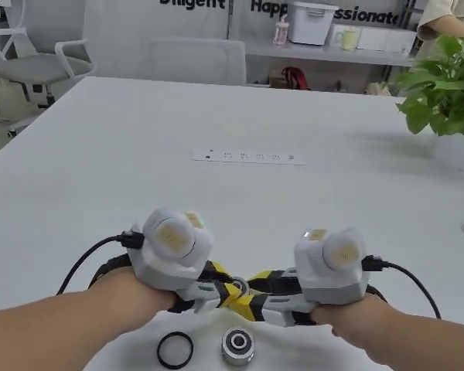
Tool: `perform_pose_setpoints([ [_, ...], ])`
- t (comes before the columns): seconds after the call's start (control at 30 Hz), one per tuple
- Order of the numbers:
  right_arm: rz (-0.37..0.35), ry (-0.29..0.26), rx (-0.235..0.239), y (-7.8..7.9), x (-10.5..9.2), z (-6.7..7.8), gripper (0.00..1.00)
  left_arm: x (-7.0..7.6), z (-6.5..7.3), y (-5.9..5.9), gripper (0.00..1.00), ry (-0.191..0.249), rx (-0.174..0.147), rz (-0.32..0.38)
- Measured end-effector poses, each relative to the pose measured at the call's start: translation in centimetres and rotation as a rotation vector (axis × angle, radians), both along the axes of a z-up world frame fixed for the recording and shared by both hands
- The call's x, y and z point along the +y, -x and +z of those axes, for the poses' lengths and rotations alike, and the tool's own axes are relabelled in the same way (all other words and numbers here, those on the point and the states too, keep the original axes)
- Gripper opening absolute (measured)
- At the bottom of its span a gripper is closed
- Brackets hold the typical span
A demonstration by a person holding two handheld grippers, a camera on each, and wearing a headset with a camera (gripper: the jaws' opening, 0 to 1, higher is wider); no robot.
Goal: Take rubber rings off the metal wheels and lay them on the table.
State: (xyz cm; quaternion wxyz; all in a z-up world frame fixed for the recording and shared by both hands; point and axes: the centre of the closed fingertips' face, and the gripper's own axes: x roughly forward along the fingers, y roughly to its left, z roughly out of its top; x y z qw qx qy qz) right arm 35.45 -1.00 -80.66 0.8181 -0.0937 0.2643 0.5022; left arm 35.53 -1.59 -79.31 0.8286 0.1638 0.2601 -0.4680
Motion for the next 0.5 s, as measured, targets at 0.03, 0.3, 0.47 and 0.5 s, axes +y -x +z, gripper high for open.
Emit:
perform_pose_setpoints([
  [0.03,-0.003,0.0,0.001,0.0,-0.03,0.0,0.25,0.01,0.01,0.01,0.12,0.001,0.0,0.002],
  [0.3,-0.004,0.018,-0.011,0.06,-0.03,0.08,0.24,0.03,0.0,-0.01,0.12,0.0,-0.001,0.006],
  [0.47,-0.003,0.026,-0.013,0.08,-0.04,0.08,0.24,0.03,0.01,0.03,0.12,-0.005,-0.004,0.007],
  [0.5,-0.002,0.027,-0.014,0.1,-0.04,0.1,0.24,0.04,0.01,0.03,0.12,-0.005,-0.007,0.008],
])
